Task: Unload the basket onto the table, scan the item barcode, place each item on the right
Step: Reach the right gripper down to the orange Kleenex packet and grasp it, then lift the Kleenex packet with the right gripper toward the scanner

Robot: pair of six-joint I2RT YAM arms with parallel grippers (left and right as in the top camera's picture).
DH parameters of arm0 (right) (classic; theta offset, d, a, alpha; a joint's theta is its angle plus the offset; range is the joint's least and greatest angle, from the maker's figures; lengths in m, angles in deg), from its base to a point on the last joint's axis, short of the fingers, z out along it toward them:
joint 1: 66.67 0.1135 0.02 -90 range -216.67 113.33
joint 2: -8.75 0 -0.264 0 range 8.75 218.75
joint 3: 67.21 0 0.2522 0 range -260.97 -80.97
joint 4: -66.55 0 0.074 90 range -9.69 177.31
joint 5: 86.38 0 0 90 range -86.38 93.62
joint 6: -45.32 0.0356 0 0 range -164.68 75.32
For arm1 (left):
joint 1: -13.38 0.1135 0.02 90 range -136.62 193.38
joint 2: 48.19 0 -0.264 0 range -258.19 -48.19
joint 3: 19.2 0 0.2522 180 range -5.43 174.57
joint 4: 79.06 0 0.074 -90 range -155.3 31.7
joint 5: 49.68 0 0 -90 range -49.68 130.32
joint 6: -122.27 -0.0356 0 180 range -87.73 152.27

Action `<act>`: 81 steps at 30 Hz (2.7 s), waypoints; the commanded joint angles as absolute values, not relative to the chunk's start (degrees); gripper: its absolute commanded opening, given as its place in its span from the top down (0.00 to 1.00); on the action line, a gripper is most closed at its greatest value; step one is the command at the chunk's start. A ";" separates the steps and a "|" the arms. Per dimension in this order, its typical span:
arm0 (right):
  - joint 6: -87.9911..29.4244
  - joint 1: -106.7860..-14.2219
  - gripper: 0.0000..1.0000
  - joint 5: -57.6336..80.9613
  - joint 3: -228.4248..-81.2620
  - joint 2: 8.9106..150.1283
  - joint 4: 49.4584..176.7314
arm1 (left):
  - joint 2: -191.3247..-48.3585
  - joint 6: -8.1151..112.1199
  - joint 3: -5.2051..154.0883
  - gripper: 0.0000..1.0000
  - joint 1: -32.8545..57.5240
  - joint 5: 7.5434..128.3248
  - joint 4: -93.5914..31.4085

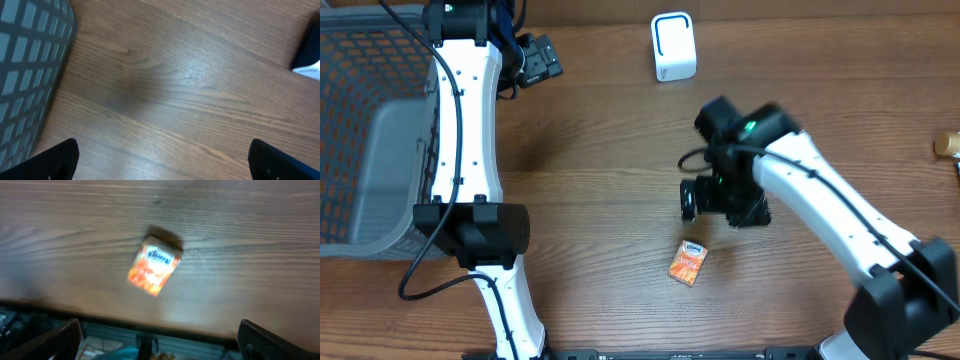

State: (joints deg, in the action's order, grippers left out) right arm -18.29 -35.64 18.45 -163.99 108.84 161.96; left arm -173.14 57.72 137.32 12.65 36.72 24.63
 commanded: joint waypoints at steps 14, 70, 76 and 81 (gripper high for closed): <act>-4.32 -35.69 0.00 34.89 -135.71 109.26 131.97 | -173.03 57.08 137.21 0.00 12.83 37.18 24.68; 9.64 -37.11 0.51 31.70 -126.00 102.09 119.95 | -173.03 57.08 137.21 0.00 12.83 37.18 24.68; 14.39 -37.11 0.52 32.40 -123.16 102.13 116.06 | -173.03 57.08 137.21 0.00 12.83 37.18 24.68; 17.12 -37.11 0.66 32.40 -122.75 102.15 112.25 | -173.03 57.08 137.21 0.00 12.83 37.18 24.68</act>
